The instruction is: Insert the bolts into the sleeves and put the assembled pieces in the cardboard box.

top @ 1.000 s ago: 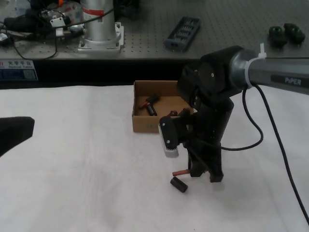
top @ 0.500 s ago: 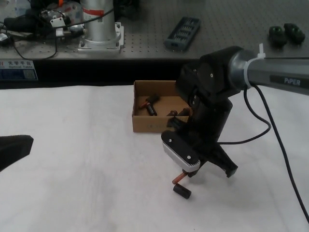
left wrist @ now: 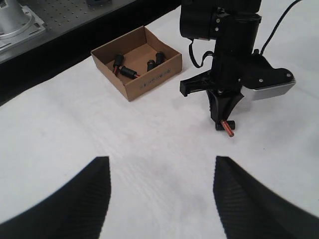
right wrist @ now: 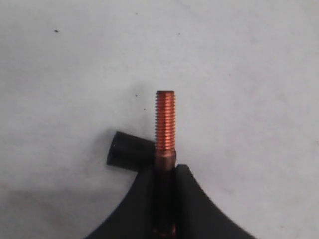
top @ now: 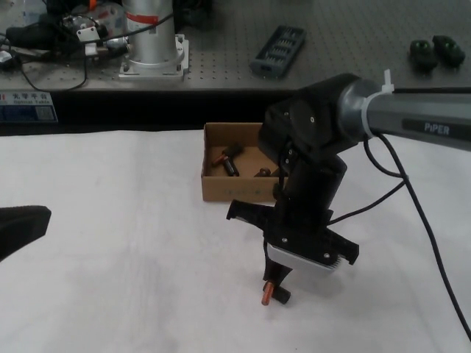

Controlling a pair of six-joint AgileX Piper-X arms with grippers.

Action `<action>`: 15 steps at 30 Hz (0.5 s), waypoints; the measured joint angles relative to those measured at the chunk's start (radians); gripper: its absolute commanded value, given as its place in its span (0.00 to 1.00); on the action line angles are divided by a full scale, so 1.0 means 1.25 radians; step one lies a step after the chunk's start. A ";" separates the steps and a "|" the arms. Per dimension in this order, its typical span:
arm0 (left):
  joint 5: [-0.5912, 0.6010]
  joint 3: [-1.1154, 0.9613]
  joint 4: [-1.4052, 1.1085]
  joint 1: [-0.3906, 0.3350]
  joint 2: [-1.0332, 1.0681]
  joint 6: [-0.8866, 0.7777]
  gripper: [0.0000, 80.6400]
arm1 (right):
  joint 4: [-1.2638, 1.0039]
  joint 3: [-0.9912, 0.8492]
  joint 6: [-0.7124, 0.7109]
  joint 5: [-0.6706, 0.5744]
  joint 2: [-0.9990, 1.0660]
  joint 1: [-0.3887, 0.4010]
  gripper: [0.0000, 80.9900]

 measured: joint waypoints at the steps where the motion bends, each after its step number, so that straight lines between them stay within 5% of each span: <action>1: 0.000 0.000 0.000 0.000 0.000 0.000 0.54 | 0.000 0.000 -0.009 0.000 0.000 0.002 0.02; 15: 0.000 0.000 0.000 0.000 0.000 0.000 0.54 | -0.070 0.057 -0.028 0.045 -0.015 -0.017 0.02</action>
